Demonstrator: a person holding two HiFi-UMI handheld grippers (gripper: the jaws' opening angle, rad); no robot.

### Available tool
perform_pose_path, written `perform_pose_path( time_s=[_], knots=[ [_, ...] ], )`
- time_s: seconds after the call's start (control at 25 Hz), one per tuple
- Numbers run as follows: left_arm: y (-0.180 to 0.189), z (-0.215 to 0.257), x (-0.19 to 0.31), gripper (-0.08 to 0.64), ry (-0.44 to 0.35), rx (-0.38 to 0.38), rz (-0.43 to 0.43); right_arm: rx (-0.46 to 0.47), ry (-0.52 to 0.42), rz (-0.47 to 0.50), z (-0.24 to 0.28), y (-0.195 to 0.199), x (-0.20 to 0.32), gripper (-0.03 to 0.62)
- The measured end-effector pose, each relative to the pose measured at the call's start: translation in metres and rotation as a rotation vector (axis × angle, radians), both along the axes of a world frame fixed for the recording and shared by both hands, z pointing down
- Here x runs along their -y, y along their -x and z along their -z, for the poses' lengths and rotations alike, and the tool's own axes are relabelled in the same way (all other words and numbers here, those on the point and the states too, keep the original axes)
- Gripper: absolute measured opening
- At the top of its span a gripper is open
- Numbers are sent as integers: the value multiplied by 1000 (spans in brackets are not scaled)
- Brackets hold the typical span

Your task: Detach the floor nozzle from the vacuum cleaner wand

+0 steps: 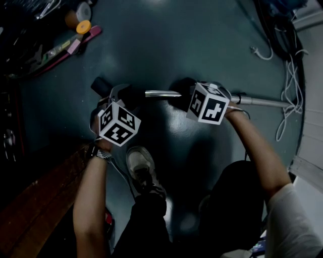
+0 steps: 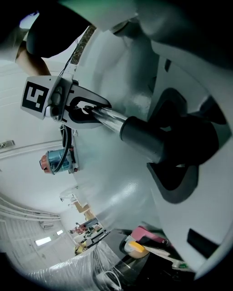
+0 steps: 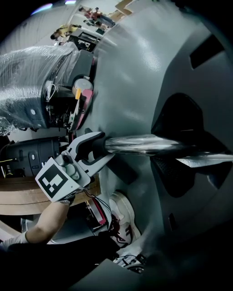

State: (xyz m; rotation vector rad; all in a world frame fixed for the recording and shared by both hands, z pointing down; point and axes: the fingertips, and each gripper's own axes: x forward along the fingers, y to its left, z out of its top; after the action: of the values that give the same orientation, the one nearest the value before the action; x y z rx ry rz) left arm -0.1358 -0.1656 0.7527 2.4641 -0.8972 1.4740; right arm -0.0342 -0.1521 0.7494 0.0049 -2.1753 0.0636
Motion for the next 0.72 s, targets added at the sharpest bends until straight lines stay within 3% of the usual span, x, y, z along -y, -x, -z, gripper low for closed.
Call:
perform_pose_path(
  time_s=[0.52, 0.6, 0.72],
  knots=[
    [1, -13, -13, 227, 292, -38, -86, -26, -54, 56, -3, 4, -2, 162],
    [1, -11, -13, 225, 308, -38, -93, -27, -57, 58, -2, 6, -1, 163],
    [0, -11, -11, 227, 261, -41, -76, -37, -36, 46, -7, 2, -3, 163]
  ],
)
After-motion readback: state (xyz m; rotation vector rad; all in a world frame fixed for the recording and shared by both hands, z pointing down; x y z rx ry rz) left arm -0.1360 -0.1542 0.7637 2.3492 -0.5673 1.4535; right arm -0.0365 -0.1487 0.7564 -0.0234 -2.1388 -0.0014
